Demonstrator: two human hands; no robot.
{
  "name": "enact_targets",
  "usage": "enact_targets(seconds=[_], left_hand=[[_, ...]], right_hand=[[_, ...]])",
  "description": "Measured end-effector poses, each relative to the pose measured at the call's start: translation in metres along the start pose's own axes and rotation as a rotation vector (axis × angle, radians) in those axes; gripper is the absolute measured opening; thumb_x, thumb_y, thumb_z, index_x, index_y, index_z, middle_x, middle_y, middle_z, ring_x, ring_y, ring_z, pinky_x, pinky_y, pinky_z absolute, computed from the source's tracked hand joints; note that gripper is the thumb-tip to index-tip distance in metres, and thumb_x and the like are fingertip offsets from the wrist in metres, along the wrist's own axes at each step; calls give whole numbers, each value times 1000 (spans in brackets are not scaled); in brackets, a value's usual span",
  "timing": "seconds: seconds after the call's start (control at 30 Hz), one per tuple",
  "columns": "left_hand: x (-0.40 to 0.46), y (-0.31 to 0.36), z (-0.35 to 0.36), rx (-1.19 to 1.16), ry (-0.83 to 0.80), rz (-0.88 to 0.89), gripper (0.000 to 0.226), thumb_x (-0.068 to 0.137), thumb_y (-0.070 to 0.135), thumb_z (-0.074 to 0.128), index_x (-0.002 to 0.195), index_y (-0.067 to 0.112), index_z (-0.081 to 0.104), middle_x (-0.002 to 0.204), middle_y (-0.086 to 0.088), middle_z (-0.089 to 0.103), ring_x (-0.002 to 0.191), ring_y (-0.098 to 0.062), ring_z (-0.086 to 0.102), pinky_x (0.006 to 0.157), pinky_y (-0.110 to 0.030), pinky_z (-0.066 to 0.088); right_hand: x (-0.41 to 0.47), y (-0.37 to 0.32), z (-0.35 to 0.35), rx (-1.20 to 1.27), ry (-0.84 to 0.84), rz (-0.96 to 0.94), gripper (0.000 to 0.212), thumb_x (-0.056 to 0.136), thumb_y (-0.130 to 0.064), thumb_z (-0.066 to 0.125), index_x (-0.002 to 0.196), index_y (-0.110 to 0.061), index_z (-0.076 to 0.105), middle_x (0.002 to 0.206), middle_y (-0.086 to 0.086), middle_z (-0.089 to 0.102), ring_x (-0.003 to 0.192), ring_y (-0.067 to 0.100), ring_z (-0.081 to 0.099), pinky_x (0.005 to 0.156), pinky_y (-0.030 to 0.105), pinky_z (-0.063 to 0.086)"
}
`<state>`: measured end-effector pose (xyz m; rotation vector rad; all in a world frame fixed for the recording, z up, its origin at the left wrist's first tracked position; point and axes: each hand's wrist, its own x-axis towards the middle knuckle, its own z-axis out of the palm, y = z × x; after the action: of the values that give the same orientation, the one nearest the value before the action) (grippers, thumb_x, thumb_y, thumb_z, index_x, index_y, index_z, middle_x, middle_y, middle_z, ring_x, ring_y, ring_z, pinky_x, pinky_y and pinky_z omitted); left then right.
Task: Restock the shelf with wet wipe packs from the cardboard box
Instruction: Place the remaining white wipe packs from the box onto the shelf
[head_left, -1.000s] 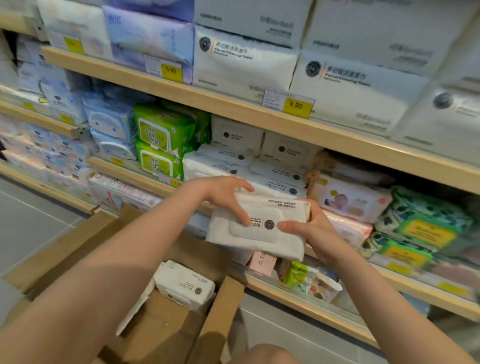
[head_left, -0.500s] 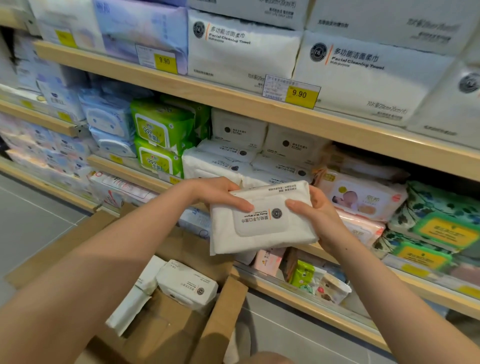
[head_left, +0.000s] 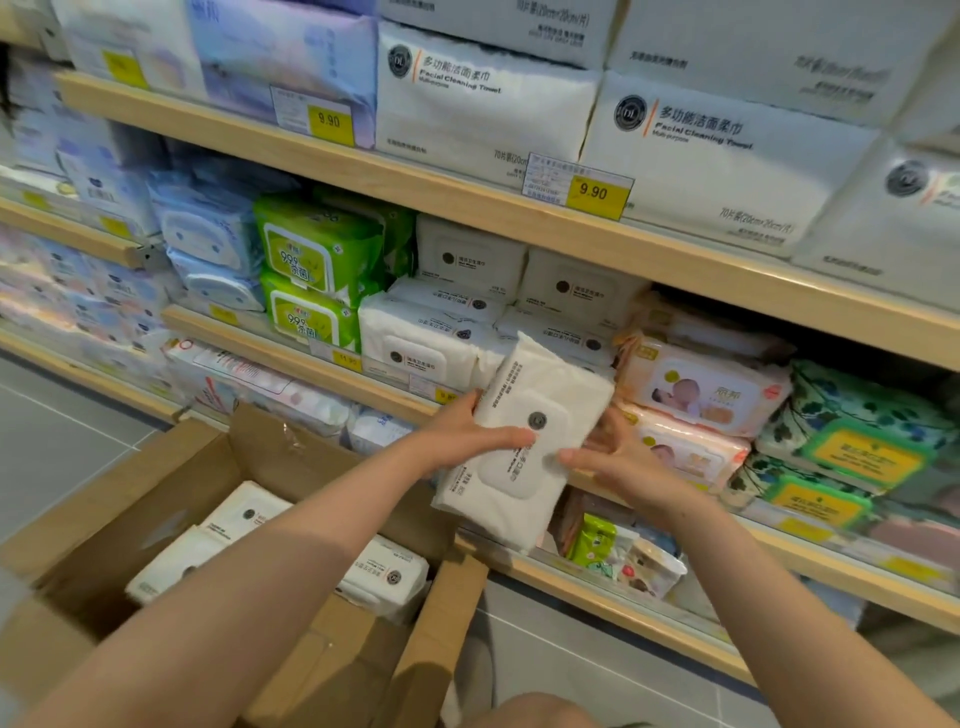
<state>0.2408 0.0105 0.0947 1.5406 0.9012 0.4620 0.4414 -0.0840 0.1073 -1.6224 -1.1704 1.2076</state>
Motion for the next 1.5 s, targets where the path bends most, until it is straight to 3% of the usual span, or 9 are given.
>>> enact_targets(seconds=[0.27, 0.37, 0.5, 0.73, 0.87, 1.0, 1.13, 1.33, 1.5], left_hand=[[5, 14, 7, -247, 112, 73, 52, 71, 30, 80, 116, 24, 56, 111, 2, 68, 105, -18, 64, 90, -40, 53], [11, 17, -23, -152, 247, 154, 106, 55, 32, 89, 142, 29, 30, 130, 4, 56, 119, -16, 55, 96, -40, 50], [15, 25, -47, 212, 302, 318, 122, 56, 34, 89, 144, 52, 5, 156, 9, 15, 141, -13, 20, 108, -39, 29], [63, 58, -74, 156, 383, 359, 79, 61, 14, 88, 127, 19, 43, 100, 18, 52, 92, 2, 49, 64, 0, 40], [97, 53, -66, 270, 402, 169, 42, 64, 27, 86, 86, 13, 53, 71, 5, 53, 72, -13, 53, 49, -10, 37], [98, 71, -43, 668, 598, 300, 97, 57, 46, 85, 134, 5, 40, 141, -17, 38, 131, -29, 34, 105, -40, 37], [105, 102, -11, 1421, 450, 327, 108, 67, 56, 73, 150, 25, 10, 154, -12, 17, 142, -33, 9, 109, -68, 6], [130, 98, 18, 1235, 419, 65, 94, 76, 32, 73, 148, 28, 12, 153, -6, 14, 138, -30, 15, 101, -68, 27], [140, 116, 9, 1358, 346, 223, 114, 63, 65, 72, 149, 23, 11, 157, -4, 15, 143, -28, 12, 111, -64, 7]], right_hand=[[0, -3, 23, 44, 67, -194, 80, 53, -21, 91, 121, -33, 50, 113, -4, 67, 106, 16, 63, 88, 42, 54], [5, -15, 12, -252, 175, -253, 89, 53, -24, 91, 126, -36, 42, 114, -11, 56, 105, 7, 55, 80, 24, 48], [28, -45, -2, -736, 245, -347, 99, 43, -54, 79, 131, -48, 33, 114, -5, 52, 105, 20, 48, 88, 45, 47], [80, -109, -8, -1065, 319, -309, 88, 69, -42, 76, 144, -29, 30, 113, 6, 61, 102, 27, 55, 82, 38, 48], [102, -104, -12, -1220, 313, -227, 88, 82, -40, 66, 149, -37, 9, 150, 7, 33, 130, 30, 40, 103, 42, 40], [81, -89, -26, -1250, 408, -283, 58, 92, -31, 52, 145, -26, 28, 138, 7, 48, 103, 28, 55, 77, 35, 48], [29, -48, -54, -1355, 591, -322, 54, 87, -34, 60, 137, -20, 42, 104, 15, 63, 94, 36, 57, 72, 40, 44], [1, -8, -90, -1363, 662, -48, 45, 84, -47, 62, 113, -13, 53, 103, 14, 62, 99, 37, 54, 85, 46, 38], [7, -11, -95, -1353, 717, -60, 45, 84, -56, 56, 98, -14, 53, 94, 11, 61, 94, 33, 56, 83, 43, 38]])
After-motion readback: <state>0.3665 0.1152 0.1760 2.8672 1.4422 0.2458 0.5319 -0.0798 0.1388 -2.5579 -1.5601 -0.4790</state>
